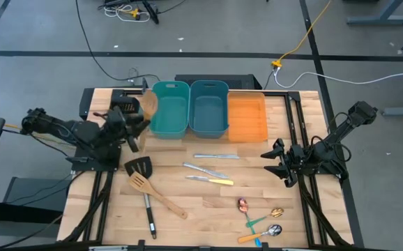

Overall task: Pick & Place Kitchen Items
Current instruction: Put the right wooden spatula into the green bin

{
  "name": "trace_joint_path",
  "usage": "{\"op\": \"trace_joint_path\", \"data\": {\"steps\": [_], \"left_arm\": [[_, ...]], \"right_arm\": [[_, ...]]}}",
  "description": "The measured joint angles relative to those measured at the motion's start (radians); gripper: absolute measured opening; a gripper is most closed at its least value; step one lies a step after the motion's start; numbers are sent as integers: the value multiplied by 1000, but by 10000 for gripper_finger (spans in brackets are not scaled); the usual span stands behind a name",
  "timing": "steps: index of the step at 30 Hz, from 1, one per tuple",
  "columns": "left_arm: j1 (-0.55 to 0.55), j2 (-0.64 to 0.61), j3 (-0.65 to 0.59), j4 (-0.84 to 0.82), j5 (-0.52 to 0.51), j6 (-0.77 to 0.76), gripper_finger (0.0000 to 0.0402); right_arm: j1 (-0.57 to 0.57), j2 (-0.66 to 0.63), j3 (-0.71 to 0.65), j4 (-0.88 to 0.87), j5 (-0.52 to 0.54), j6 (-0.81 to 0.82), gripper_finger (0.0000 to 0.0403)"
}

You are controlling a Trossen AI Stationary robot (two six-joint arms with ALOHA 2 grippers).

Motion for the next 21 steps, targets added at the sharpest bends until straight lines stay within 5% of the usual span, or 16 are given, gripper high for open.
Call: {"op": "trace_joint_path", "data": {"steps": [12, 21], "left_arm": [[303, 4, -69, 149, 48, 31, 94], [584, 115, -69, 232, 294, 17, 94]], "right_arm": [[0, 0, 0, -2, 40, -2, 240], [0, 0, 0, -2, 40, 0, 240]]}}
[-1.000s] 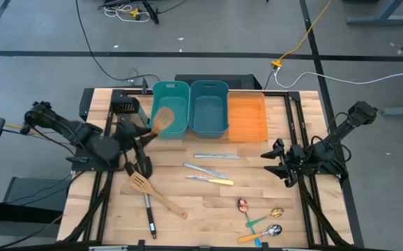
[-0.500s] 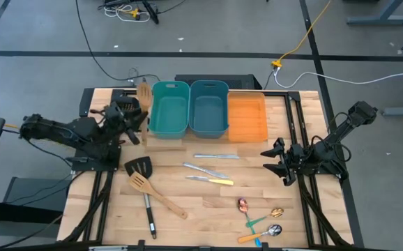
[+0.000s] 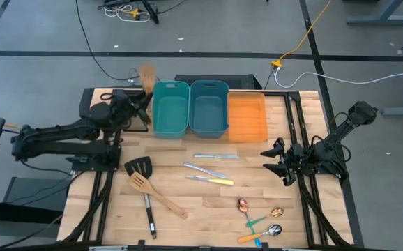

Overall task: Pick & Place Kitchen Items
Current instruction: Put the right wooden spatula into the green bin

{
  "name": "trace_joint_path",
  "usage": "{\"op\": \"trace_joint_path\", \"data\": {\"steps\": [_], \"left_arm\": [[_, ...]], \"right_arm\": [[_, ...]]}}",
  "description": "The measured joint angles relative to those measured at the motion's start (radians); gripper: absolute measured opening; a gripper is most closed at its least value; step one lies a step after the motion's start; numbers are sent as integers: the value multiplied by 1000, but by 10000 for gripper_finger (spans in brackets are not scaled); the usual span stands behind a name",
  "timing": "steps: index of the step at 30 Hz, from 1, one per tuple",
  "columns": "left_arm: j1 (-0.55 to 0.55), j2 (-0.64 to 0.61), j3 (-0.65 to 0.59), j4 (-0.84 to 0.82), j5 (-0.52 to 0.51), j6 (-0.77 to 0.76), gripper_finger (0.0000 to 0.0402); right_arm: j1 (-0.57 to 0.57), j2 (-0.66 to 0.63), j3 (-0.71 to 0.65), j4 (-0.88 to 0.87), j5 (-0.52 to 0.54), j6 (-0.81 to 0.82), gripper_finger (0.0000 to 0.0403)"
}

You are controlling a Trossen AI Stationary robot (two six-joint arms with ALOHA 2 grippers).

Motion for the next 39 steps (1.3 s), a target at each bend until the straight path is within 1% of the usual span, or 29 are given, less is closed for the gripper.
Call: {"op": "trace_joint_path", "data": {"steps": [4, 7, 13, 19, 25, 28, 31, 39], "left_arm": [[123, 57, 0, 4, 122, -42, 94], [202, 102, 0, 41, 204, -71, 94], [318, 199, 0, 119, 329, -121, 94], [381, 306, 0, 130, 354, -145, 94], [419, 415, 0, 211, 378, -150, 94], [436, 466, 1, 229, 411, -172, 94], [442, 516, 1, 239, 434, -172, 94], [442, 598, 1, 239, 434, -172, 94]], "right_arm": [[0, 0, 0, -4, 0, 0, 240], [0, 0, 0, -6, 0, 0, 240], [0, 0, 0, -7, 0, 0, 240], [0, 0, 0, -24, 0, 0, 240], [0, 0, 0, -29, 0, 0, 240], [0, 0, 0, -29, 0, 0, 240], [0, 0, 0, -29, 0, 0, 240], [0, 0, 0, -32, 0, 0, 240]]}}
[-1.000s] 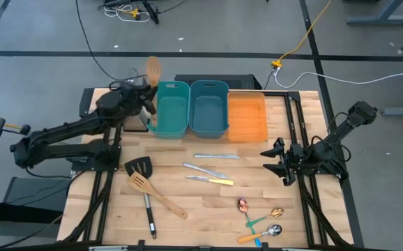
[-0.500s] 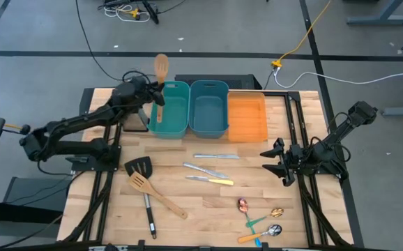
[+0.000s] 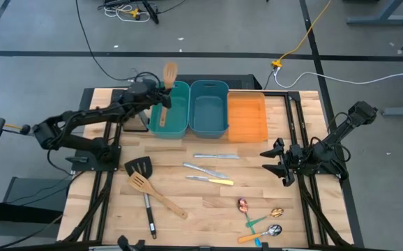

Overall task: Pick & Place Kitchen Items
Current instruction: Put the right wooden spatula into the green bin, then put the bottom silver knife into the blue bin

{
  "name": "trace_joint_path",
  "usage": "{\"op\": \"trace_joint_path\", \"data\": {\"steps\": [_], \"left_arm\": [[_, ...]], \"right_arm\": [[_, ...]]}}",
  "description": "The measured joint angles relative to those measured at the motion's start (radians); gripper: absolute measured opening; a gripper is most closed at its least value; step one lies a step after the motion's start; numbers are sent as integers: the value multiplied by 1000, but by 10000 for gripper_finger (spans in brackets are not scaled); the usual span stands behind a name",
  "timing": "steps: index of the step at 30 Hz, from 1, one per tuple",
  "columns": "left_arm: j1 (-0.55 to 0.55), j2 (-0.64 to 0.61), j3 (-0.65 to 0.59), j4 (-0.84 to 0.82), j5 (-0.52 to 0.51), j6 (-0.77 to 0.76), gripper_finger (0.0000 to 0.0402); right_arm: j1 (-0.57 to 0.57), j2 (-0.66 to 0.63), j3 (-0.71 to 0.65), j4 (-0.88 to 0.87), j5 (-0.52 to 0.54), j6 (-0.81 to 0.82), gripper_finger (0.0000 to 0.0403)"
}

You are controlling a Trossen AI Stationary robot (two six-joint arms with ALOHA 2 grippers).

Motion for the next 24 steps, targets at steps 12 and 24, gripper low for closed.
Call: {"op": "trace_joint_path", "data": {"steps": [12, 24], "left_arm": [[0, 5, 0, -1, 0, -6, 110], [0, 5, 0, -6, -20, -2, 130]], "right_arm": [[0, 0, 0, -1, 0, 0, 240], [0, 0, 0, -1, 0, 0, 240]]}}
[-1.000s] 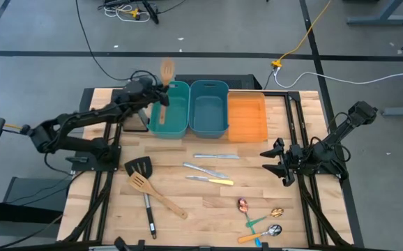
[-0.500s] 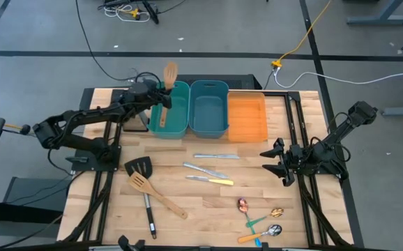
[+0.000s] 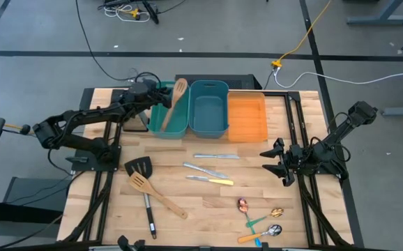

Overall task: Pick & Place Kitchen Items
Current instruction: Put the bottom silver knife into the blue bin

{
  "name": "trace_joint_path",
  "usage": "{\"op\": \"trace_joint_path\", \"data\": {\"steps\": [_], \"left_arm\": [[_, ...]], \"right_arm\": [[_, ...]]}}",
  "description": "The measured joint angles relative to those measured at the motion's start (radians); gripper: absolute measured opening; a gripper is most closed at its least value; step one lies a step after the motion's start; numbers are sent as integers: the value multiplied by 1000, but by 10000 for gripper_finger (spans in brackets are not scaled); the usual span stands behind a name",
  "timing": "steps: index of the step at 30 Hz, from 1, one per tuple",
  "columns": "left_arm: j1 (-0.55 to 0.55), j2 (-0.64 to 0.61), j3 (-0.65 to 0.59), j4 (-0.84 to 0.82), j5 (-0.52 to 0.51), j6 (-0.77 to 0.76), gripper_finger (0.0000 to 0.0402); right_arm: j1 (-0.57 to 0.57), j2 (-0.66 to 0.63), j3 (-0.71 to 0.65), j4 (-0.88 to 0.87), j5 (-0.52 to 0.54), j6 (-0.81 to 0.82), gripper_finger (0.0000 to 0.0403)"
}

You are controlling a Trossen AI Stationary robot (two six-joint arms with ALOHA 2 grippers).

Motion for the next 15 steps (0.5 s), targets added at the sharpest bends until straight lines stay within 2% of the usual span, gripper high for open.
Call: {"op": "trace_joint_path", "data": {"steps": [7, 15], "left_arm": [[0, 0, 0, 0, 17, 12, 129], [-1, -23, 26, 17, 205, 58, 130]], "right_arm": [[0, 0, 0, 0, 0, 0, 240], [0, 0, 0, -2, 0, 0, 240]]}}
